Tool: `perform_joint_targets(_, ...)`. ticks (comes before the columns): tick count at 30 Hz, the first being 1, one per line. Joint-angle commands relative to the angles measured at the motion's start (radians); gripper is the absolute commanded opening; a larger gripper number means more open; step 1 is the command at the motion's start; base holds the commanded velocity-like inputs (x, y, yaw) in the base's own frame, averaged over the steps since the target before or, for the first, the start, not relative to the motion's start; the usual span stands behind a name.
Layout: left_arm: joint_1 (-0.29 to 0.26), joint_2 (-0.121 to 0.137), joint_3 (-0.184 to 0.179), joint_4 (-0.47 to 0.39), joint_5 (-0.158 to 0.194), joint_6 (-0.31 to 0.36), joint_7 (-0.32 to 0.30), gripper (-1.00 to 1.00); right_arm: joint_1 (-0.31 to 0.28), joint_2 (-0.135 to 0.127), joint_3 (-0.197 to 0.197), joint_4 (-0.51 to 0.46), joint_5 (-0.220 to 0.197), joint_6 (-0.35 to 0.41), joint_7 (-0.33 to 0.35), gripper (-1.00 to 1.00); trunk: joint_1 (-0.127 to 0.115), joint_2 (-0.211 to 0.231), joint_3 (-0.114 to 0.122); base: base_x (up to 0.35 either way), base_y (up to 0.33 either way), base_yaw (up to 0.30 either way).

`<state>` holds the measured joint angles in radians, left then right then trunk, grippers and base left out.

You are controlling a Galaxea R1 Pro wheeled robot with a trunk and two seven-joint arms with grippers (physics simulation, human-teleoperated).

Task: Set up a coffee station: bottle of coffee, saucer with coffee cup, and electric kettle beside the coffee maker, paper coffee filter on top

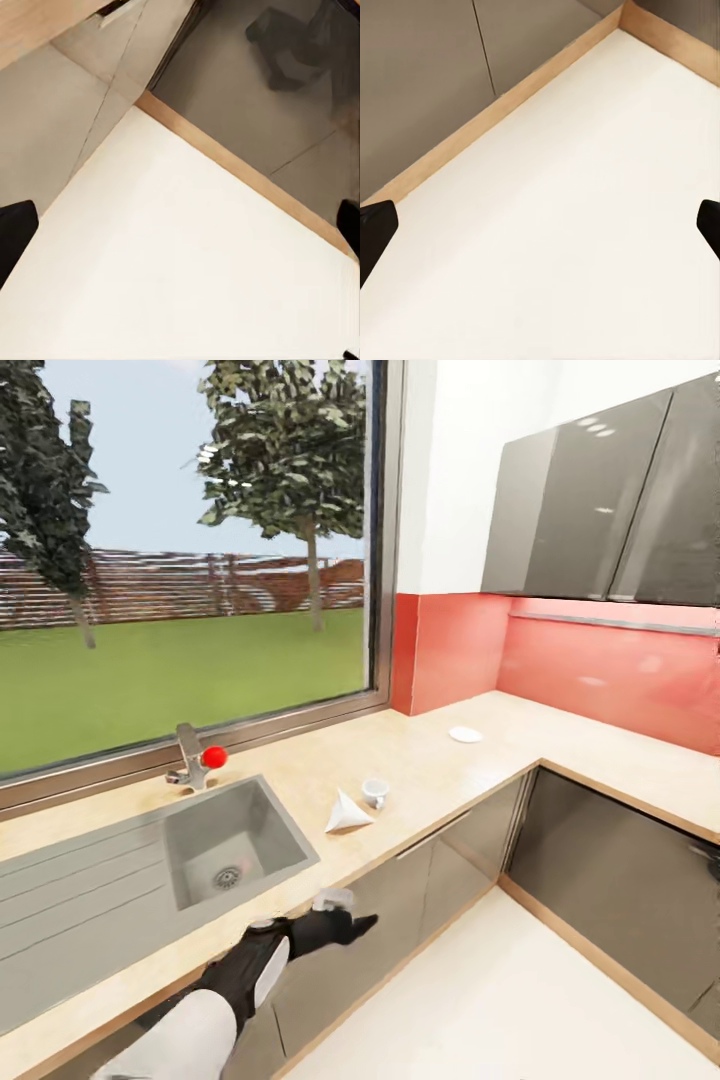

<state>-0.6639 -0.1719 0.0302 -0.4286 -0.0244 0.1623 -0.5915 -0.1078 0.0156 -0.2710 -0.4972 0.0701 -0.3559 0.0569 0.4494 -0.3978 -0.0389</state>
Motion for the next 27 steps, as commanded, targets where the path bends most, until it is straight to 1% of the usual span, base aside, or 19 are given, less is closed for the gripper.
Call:
perform_joint_targets(1, -0.014, 0.0, 0.002, -0.012, 0.009, 0.034, -0.019, 1.0, -0.001, 0.001, -0.009, 0.0, 0.007, -0.003, 0.006, 1.0, 0.001, -0.002, -0.003, 0.0, 0.0, -0.056)
perform_joint_targets(3, -0.037, 0.002, 0.002, -0.041, 0.029, 0.098, -0.046, 1.0, -0.001, 0.001, -0.008, 0.0, 0.008, -0.003, 0.008, 1.0, 0.001, -0.002, -0.003, 0.0, 0.0, -0.03)
perform_joint_targets(4, -0.042, 0.002, 0.002, -0.052, 0.033, 0.116, -0.054, 1.0, -0.001, 0.001, -0.008, 0.0, 0.008, -0.003, 0.008, 1.0, 0.001, -0.002, -0.003, 0.0, 0.0, -0.019)
perform_joint_targets(5, -0.056, 0.004, 0.003, -0.132, 0.047, 0.203, -0.088, 1.0, -0.001, 0.0, -0.007, 0.0, 0.01, -0.003, 0.01, 1.0, 0.001, -0.002, -0.003, 0.0, 0.0, -0.006)
perform_joint_targets(7, -0.061, 0.006, 0.003, -0.204, 0.056, 0.257, -0.099, 1.0, -0.001, -0.001, -0.007, 0.0, 0.011, -0.003, 0.01, 1.0, 0.001, -0.002, -0.003, 0.0, 0.0, -0.003)
perform_joint_targets(8, -0.062, 0.009, 0.004, -0.25, 0.061, 0.295, -0.103, 1.0, -0.001, -0.001, -0.007, 0.0, 0.011, -0.003, 0.01, 1.0, 0.001, -0.002, -0.003, 0.0, 0.0, -0.001)
perform_joint_targets(9, -0.066, 0.017, 0.008, -0.326, 0.061, 0.368, -0.105, 1.0, -0.001, -0.002, -0.007, 0.0, 0.011, -0.002, 0.011, 1.0, 0.001, -0.002, -0.003, 0.0, 0.0, 0.0)
perform_joint_targets(10, -0.066, 0.022, 0.008, -0.345, 0.061, 0.382, -0.106, 1.0, -0.001, -0.002, -0.007, 0.0, 0.011, -0.002, 0.011, 1.0, 0.001, -0.002, -0.003, 0.0, 0.0, 0.0)
perform_joint_targets(11, -0.061, 0.052, 0.011, -0.377, 0.063, 0.402, -0.108, 1.0, -0.001, -0.003, -0.007, 0.0, 0.011, -0.002, 0.011, 1.0, 0.001, -0.002, -0.003, 0.0, 0.0, 0.0)
perform_joint_targets(12, -0.057, 0.068, 0.011, -0.384, 0.063, 0.406, -0.109, 1.0, -0.001, -0.003, -0.007, 0.0, 0.011, -0.002, 0.011, 1.0, 0.001, -0.002, -0.003, 0.0, 0.0, 0.0)
perform_joint_targets(17, -0.054, 0.091, 0.013, -0.388, 0.06, 0.407, -0.108, 1.0, -0.001, -0.003, -0.007, 0.0, 0.012, -0.003, 0.01, 1.0, 0.001, -0.002, -0.003, 0.004, 0.0, 0.0)
perform_joint_targets(20, -0.054, 0.117, 0.014, -0.389, 0.062, 0.406, -0.109, 1.0, -0.001, -0.003, -0.007, 0.001, 0.013, -0.002, 0.009, 1.0, 0.001, -0.002, -0.003, 0.143, 0.02, 0.0)
perform_joint_targets(21, -0.054, 0.132, 0.014, -0.389, 0.062, 0.404, -0.109, 1.0, -0.001, -0.003, -0.007, 0.002, 0.013, -0.002, 0.009, 1.0, 0.001, -0.002, -0.003, 0.273, 0.085, 0.0)
perform_joint_targets(24, -0.053, 0.149, 0.014, -0.389, 0.063, 0.402, -0.109, 1.0, -0.001, -0.003, -0.007, 0.002, 0.013, -0.002, 0.009, 1.0, 0.001, -0.002, -0.003, 0.229, 0.081, 0.0)
perform_joint_targets(27, -0.053, 0.156, 0.014, -0.389, 0.062, 0.4, -0.109, 1.0, -0.001, -0.003, -0.007, 0.002, 0.013, -0.002, 0.009, 1.0, 0.001, -0.002, -0.003, 0.074, 0.028, 0.0)
